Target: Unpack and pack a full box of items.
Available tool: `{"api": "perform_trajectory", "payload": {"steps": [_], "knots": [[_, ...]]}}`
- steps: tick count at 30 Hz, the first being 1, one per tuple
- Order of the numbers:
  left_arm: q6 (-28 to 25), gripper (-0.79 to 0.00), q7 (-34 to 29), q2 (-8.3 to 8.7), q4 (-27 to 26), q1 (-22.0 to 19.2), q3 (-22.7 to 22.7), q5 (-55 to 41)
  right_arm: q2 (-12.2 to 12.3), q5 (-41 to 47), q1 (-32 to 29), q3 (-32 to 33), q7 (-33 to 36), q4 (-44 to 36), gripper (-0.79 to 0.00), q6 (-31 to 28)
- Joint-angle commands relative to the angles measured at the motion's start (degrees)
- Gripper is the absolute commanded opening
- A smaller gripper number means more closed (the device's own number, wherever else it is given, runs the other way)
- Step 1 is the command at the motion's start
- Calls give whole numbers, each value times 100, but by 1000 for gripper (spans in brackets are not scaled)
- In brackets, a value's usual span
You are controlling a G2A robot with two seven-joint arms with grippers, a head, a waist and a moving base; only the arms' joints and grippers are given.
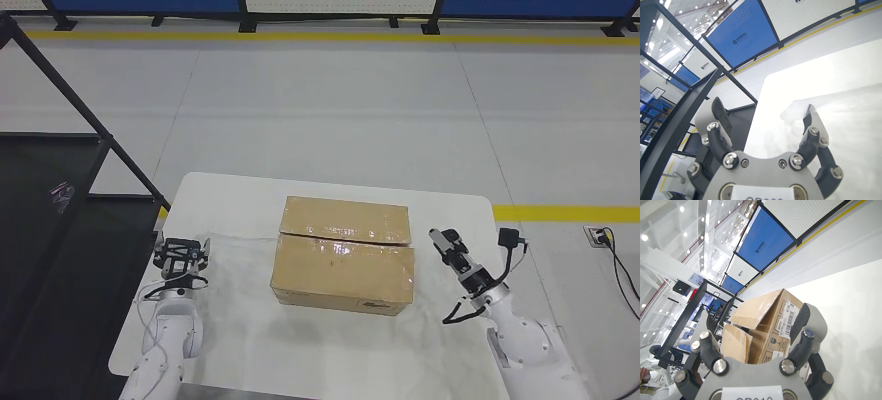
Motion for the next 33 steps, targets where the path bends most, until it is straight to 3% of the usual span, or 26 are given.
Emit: {"api": "perform_trajectory", "payload": {"steps": [1,22,33], "knots": [[5,0,-43,6,19,22,-37,41,-1,8,26,-19,-1,29,0,-4],[-569,0,-143,1,549,5,-106,25,16,58,126,-108,-25,212,0,-49],[-980,0,5,44,-158,518,-170,110,25,47,138,-163,-13,169,0,-61]]}}
